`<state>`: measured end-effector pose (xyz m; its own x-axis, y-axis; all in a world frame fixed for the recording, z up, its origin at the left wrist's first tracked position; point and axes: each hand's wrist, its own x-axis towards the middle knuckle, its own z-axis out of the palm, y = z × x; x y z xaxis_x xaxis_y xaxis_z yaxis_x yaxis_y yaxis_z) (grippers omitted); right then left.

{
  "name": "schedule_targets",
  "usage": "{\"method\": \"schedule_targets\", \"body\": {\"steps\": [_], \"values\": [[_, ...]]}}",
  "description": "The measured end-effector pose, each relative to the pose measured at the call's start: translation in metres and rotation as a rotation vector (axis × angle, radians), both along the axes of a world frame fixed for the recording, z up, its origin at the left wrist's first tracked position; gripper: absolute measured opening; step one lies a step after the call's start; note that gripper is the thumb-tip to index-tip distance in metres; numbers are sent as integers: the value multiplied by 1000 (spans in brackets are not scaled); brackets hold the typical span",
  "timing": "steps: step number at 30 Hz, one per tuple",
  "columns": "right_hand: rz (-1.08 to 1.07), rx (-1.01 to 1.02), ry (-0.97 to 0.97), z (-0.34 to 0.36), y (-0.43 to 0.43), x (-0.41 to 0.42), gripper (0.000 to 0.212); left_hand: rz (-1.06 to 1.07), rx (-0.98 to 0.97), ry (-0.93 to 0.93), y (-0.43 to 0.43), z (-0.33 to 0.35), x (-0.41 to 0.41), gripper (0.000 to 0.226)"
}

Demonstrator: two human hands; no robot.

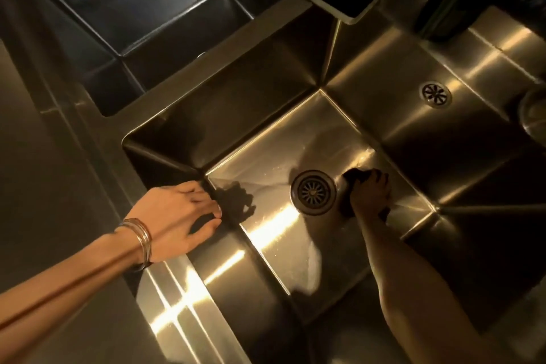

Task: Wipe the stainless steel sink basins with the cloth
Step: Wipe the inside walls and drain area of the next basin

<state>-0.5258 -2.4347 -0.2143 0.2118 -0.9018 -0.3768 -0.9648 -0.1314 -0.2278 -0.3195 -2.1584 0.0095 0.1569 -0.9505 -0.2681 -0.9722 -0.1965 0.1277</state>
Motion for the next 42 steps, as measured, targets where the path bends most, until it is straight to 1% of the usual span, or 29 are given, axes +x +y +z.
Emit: {"method": "schedule_targets", "body": {"steps": [1, 2, 3, 5, 6, 7, 10, 11, 12, 13, 14, 17, 18, 19, 22, 23, 24, 25, 27, 28, 29, 30, 33, 34, 35, 37, 38, 39, 42], "values": [[-16, -14, 1, 2, 2, 9, 47, 4, 2, 5, 0, 0, 0, 36], [69, -39, 10, 3, 5, 15, 46, 10, 3, 5, -1, 1, 0, 36], [249, -68, 22, 2, 8, 14, 46, 16, 13, 5, -2, 2, -1, 36], [690, -85, 67, -2, 6, -6, 50, 28, 34, 5, -4, 5, -2, 36], [788, -72, 89, -4, 0, -22, 52, 36, 41, 4, -4, 6, -3, 36], [742, -65, 114, -6, -5, -38, 54, 41, 49, 5, -5, 7, -3, 36], [156, -49, 103, -10, -12, -47, 50, 56, 65, 22, -4, 8, -4, 36], [0, -26, 110, -9, -11, -33, 50, 60, 68, 28, -5, 7, -3, 35], [-78, -9, 107, -6, -11, -16, 51, 63, 72, 31, -5, 7, -3, 35], [-77, 5, 94, -3, -13, 1, 52, 65, 76, 30, -5, 7, -3, 34], [13, 2, 66, -2, -14, 14, 54, 67, 77, 27, -5, 7, -3, 34], [628, -17, 50, -5, -26, 24, 57, 72, 93, 37, -4, 7, -2, 34], [703, -10, 57, -9, -35, 20, 57, 78, 95, 40, -3, 6, -2, 34], [638, -28, 63, -13, -41, 15, 57, 84, 94, 41, -3, 6, -1, 34], [-1, -73, 68, -16, -40, 34, 54, 88, 100, 46, -3, 4, -1, 34], [-75, -49, 87, -12, -34, 51, 55, 89, 106, 48, -3, 4, -1, 35], [-26, -46, 97, -9, -31, 68, 55, 91, 112, 48, -4, 4, -1, 36], [150, -57, 86, -10, -29, 81, 56, 96, 120, 46, -4, 5, 0, 37], [713, -63, 51, -12, -31, 89, 57, 99, 132, 44, -4, 6, -1, 41], [921, -45, 36, -15, -38, 86, 58, 95, 136, 41, -4, 6, -1, 42], [995, -46, 39, -20, -45, 80, 60, 94, 139, 36, -4, 7, -1, 41], [907, -77, 24, -26, -47, 75, 63, 96, 145, 30, -4, 8, -1, 40], [240, -128, 8, -28, -28, 85, 65, 106, 154, 29, -6, 9, -1, 37], [123, -118, 6, -25, -20, 98, 64, 103, 152, 37, -6, 9, -1, 38], [97, -97, 6, -19, -15, 113, 63, 97, 151, 44, -6, 9, -1, 38], [216, -39, -3, -11, -7, 142, 58, 89, 159, 46, -4, 7, 0, 37], [364, -34, -23, -11, -2, 155, 56, 87, 163, 44, -3, 7, 1, 36], [579, -57, -50, -12, 2, 167, 54, 85, 159, 40, -2, 6, 1, 34], [1404, -149, -282, -10, 3, 179, 45, 68, 136, 36, -4, 5, 0, 31]]}}
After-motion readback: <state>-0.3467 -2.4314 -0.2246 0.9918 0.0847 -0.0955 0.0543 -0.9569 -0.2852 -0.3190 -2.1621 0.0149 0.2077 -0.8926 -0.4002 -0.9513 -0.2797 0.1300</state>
